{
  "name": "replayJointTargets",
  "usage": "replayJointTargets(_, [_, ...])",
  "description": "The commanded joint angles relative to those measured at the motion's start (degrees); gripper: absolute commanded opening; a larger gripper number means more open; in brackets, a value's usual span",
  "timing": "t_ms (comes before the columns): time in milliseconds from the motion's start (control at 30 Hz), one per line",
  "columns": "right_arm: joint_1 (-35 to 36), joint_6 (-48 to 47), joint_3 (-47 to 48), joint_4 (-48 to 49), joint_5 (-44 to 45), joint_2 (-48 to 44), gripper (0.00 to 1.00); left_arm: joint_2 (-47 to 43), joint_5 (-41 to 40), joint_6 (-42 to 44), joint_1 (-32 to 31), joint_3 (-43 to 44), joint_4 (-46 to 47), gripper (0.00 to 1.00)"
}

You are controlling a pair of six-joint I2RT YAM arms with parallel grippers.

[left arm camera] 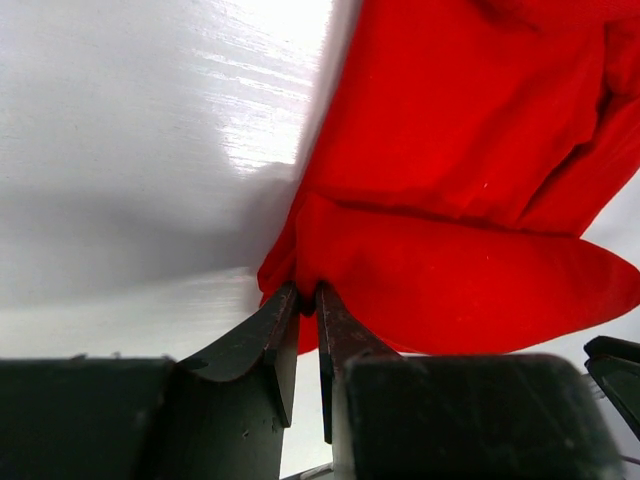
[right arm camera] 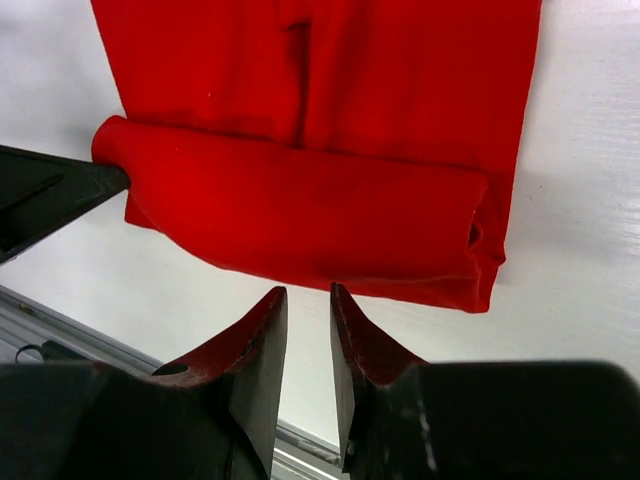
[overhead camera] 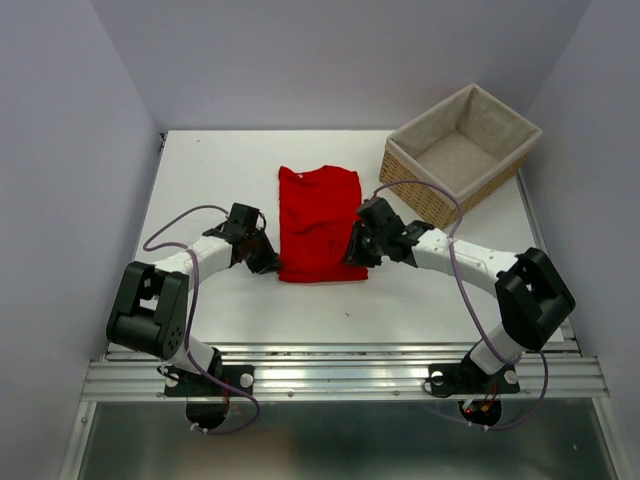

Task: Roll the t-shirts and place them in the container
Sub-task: Roll the T-shirt to the center of the board.

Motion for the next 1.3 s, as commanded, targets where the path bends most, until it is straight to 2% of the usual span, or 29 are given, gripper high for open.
replayJointTargets(0, [0.01,-0.40,1.93,3.05,-0.35,1.32,0.30,-0.48,-0.68,0.32,0.45,1.85,0.67,0.23])
replayJointTargets(133, [0.01,-0.32,2.81,3.13,-0.09,3.17,0.30,-0.39,-0.68,0.23,0.45,1.76,0.85,0.23])
replayJointTargets(267, [0.01,0.30,3.51,3.04,4.55,5.36,0.30,-0.39,-0.68,0.67,0.45,2.20,0.85,0.25])
replayJointTargets(467, [0.01,1.09,5.70,3.04,8.61,8.70,0.30,-2.67,-3.05,2.34,0.45,3.95,-1.69,0.46])
replayJointTargets(567, [0.01,1.27,6.58,3.13,9.32,9.50,0.30,-6.53,-5.95,3.04,0.45,5.27,-4.50,0.55])
replayJointTargets(733, [0.01,1.36,7.29,3.13,10.99,10.20,0.31,-11.72,-9.73,3.31,0.45,6.06,-6.44,0.56])
replayJointTargets(833, [0.01,1.27,7.82,3.04,11.08,11.34,0.31,-13.49,-8.43,3.48,0.18,5.98,-6.36,0.54])
replayJointTargets(933, [0.01,1.44,7.91,3.04,10.64,12.31,0.30,-13.75,-5.79,3.66,-0.69,5.80,-5.39,0.48])
replayJointTargets(1267, [0.01,1.88,6.68,3.04,11.34,12.13,0.30,-9.89,2.39,1.73,-3.86,3.69,2.95,0.15])
